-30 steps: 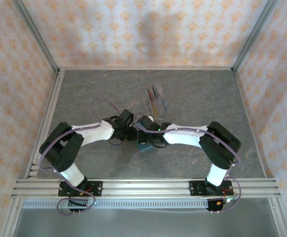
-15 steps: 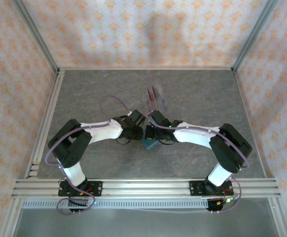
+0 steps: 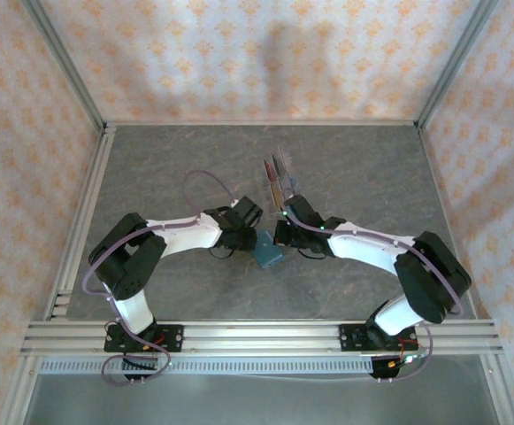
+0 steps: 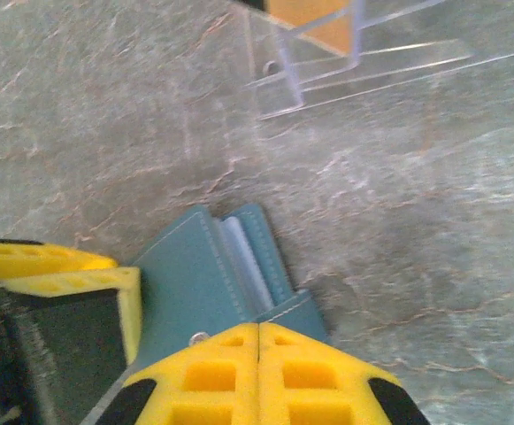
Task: Put the credit cards into the card holder
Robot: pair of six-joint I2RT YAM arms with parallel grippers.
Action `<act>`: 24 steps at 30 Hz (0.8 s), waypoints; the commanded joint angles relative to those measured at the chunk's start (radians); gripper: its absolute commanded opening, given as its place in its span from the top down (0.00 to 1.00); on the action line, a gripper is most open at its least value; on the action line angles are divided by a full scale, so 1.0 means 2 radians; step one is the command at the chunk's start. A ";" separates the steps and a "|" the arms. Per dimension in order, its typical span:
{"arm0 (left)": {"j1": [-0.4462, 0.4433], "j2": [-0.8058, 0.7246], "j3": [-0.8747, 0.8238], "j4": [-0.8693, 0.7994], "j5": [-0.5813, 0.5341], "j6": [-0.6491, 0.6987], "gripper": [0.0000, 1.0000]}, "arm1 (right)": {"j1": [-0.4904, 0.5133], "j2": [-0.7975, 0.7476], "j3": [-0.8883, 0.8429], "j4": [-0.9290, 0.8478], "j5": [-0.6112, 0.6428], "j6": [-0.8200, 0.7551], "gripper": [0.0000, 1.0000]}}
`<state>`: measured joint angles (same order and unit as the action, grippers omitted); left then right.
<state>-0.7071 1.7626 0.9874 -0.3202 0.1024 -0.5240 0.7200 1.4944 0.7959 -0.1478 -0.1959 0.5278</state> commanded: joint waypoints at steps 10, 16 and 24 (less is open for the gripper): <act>-0.002 0.023 -0.036 0.012 0.049 0.017 0.71 | -0.002 -0.050 -0.072 -0.017 0.188 0.052 0.73; -0.002 0.019 -0.038 0.016 0.054 0.018 0.71 | 0.060 -0.104 -0.034 -0.070 0.277 0.027 0.65; -0.002 0.021 -0.036 0.014 0.054 0.017 0.72 | 0.076 -0.037 0.019 -0.001 0.039 -0.005 0.76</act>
<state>-0.6994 1.7451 0.9573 -0.2764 0.1364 -0.5053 0.8692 1.3518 0.8001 -0.1867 0.0639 0.5480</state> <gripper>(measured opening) 0.285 0.225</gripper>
